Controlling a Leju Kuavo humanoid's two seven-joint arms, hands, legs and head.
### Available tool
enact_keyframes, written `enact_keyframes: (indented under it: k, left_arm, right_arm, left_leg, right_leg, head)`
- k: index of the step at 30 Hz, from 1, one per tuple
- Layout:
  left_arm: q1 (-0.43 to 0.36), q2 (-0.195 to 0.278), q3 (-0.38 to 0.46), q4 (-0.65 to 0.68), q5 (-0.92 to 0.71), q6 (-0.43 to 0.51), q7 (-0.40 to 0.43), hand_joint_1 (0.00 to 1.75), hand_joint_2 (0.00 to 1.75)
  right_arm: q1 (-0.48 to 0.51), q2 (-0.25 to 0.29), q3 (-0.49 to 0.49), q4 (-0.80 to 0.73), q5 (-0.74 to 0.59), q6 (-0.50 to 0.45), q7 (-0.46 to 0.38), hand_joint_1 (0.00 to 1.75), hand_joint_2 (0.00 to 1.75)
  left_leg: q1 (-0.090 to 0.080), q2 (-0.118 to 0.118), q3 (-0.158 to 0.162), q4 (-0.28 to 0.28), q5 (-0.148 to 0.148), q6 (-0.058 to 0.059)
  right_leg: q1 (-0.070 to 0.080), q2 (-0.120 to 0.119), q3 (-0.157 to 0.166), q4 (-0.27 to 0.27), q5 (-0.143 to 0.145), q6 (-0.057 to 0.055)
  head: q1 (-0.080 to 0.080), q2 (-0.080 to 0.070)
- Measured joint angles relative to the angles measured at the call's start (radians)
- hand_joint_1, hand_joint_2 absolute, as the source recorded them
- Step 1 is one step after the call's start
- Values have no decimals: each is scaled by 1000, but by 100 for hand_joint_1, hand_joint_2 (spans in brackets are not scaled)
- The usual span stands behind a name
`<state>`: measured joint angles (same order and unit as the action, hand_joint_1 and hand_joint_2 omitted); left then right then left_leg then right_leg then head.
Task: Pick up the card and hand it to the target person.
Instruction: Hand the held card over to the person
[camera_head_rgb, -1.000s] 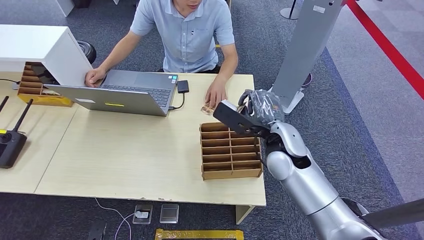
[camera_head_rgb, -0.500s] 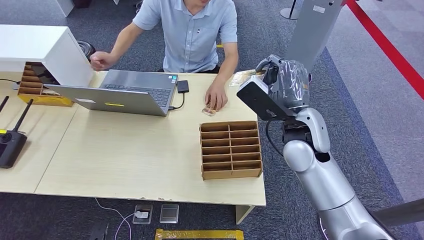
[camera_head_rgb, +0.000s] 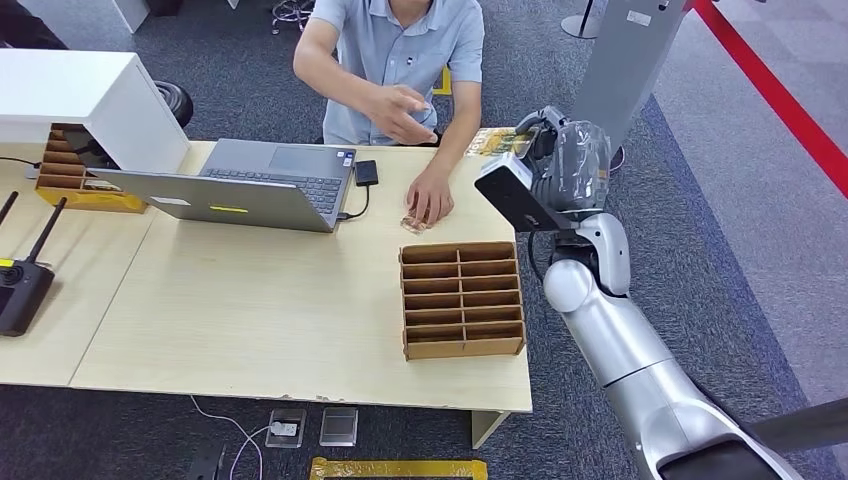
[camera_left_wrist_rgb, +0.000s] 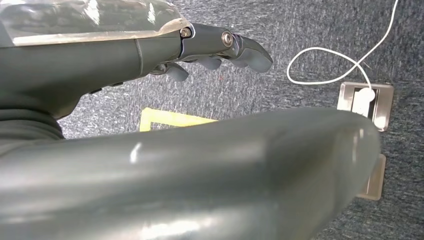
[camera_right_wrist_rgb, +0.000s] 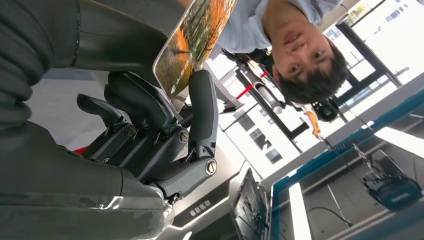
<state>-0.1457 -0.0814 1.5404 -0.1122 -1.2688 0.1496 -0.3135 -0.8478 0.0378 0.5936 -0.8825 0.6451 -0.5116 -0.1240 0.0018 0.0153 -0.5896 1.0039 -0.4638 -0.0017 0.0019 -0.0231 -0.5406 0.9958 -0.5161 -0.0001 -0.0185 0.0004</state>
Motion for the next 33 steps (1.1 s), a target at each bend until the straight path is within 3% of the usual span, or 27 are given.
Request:
enact_keyframes:
  k: [9, 20, 24, 33]
  left_arm:
    - [0, -2, 0, 0, -11, 0, 0, 0, 0]
    - [0, -3, 0, 0, -19, -3, -13, 0, 0]
    - [0, -3, 0, 0, -27, -3, -26, 0, 0]
    - [0, -3, 0, 0, -25, 0, -29, 0, 0]
  right_arm:
    - [-26, 42, 0, 165, 4, -16, 0, 175, 175]
    - [-27, 51, 1, 230, 14, -15, 17, 175, 175]
    - [-27, 52, 1, 241, 14, -15, 22, 0, 175]
    - [-27, 55, 2, 258, 14, -14, 24, 0, 175]
  left_leg:
    - [0, 0, 0, 0, 0, 0]
    - [0, 0, 0, 0, 0, 0]
    - [0, 0, 0, 0, 0, 0]
    - [0, 0, 0, 0, 0, 0]
  right_leg:
    - [0, 0, 0, 0, 0, 0]
    - [0, 0, 0, 0, 0, 0]
    - [0, 0, 0, 0, 0, 0]
    - [0, 0, 0, 0, 0, 0]
  head:
    - [0, 0]
    - [0, 0]
    - [0, 0]
    - [0, 0]
